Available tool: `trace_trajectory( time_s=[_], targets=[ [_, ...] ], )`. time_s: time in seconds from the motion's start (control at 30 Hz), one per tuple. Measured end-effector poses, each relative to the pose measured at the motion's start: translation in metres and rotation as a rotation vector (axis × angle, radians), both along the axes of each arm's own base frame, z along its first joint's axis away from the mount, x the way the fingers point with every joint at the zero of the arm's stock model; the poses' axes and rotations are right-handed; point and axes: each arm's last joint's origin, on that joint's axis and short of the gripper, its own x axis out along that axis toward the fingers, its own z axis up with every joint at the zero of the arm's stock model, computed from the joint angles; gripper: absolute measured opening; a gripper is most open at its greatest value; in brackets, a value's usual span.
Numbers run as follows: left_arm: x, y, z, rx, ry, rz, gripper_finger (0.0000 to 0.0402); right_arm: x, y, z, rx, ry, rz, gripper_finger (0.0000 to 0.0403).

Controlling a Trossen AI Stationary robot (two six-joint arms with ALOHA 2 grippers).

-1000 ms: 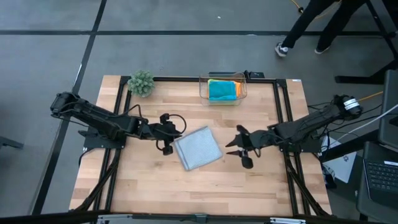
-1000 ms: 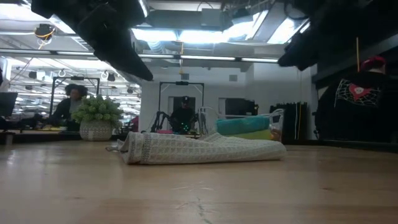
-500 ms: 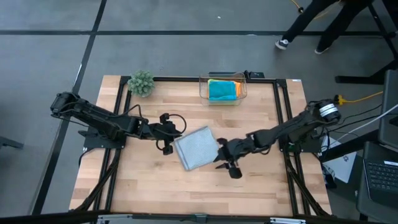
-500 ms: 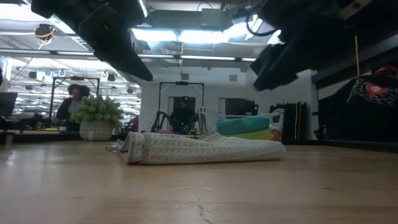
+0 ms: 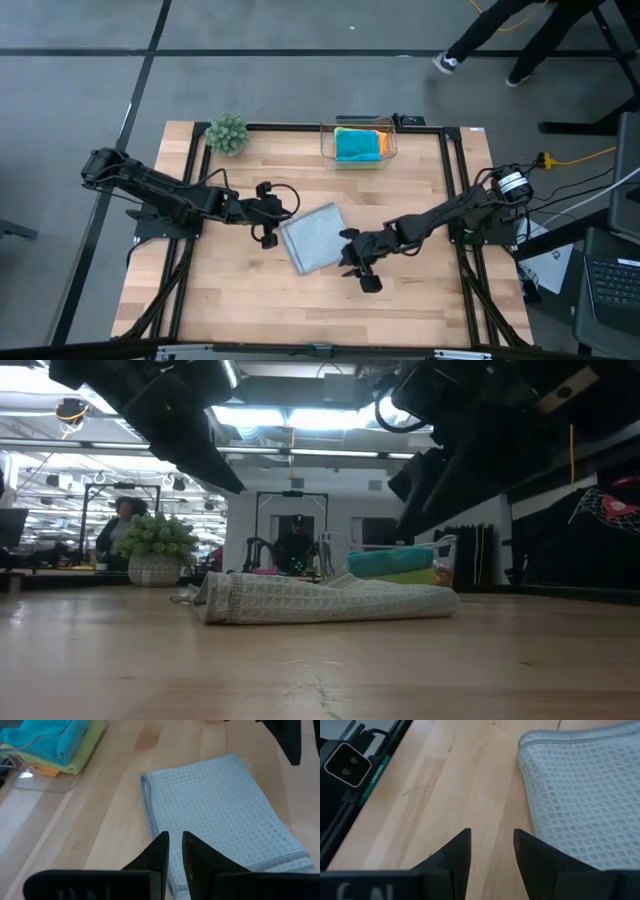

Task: Fold microfiber towels
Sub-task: Fold the gray microfiber cloth

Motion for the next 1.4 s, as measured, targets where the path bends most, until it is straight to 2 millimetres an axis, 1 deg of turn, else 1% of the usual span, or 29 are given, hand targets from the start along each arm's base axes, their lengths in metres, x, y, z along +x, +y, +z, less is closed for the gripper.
trace_trajectory(
  time_s=[0.2, 0.27, 0.37, 0.53, 0.6, 0.73, 0.93, 1.03, 1.13, 1.27, 1.33, 1.4],
  targets=[
    [0.000, 0.001, 0.000, 0.012, -0.002, 0.014, 0.0044, -0.006, -0.002, -0.006, -0.034, 0.083, -0.007, 0.0150],
    [0.000, 0.001, 0.000, 0.012, -0.002, 0.014, 0.0044, -0.007, -0.004, -0.009, -0.076, 0.101, -0.036, 0.0150],
    [0.000, 0.001, 0.000, 0.012, -0.001, 0.014, 0.0044, -0.004, -0.008, -0.012, -0.129, 0.082, -0.106, 0.0150],
    [0.000, 0.001, 0.000, 0.012, -0.002, 0.014, 0.0044, 0.003, -0.024, -0.031, -0.109, 0.162, -0.248, 0.0150],
    [0.000, 0.001, 0.000, 0.012, -0.001, 0.014, 0.0044, 0.003, -0.031, -0.039, -0.127, 0.202, -0.254, 0.0150],
    [0.000, 0.001, 0.000, 0.011, -0.001, 0.014, 0.0044, 0.001, -0.045, -0.041, -0.186, 0.259, -0.237, 0.0150],
    [0.000, 0.001, 0.000, 0.011, -0.001, 0.014, 0.0044, 0.001, -0.069, -0.035, -0.311, 0.294, -0.132, 0.0150],
    [0.000, 0.001, 0.000, 0.011, -0.001, 0.014, 0.0044, 0.002, -0.084, -0.030, -0.367, 0.321, -0.112, 0.0150],
    [0.000, 0.001, 0.000, 0.011, -0.001, 0.014, 0.0044, 0.007, -0.100, -0.023, -0.452, 0.334, -0.131, 0.0150],
    [0.000, 0.001, 0.000, 0.010, -0.001, 0.014, 0.0044, 0.015, -0.121, -0.013, -0.585, 0.311, -0.205, 0.0150],
    [0.000, 0.001, 0.000, 0.010, -0.001, 0.015, 0.0044, 0.018, -0.128, -0.006, -0.614, 0.311, -0.223, 0.0150],
    [0.000, 0.001, 0.000, 0.009, -0.001, 0.016, 0.0044, 0.023, -0.130, 0.003, -0.616, 0.308, -0.233, 0.0150]
  ],
)
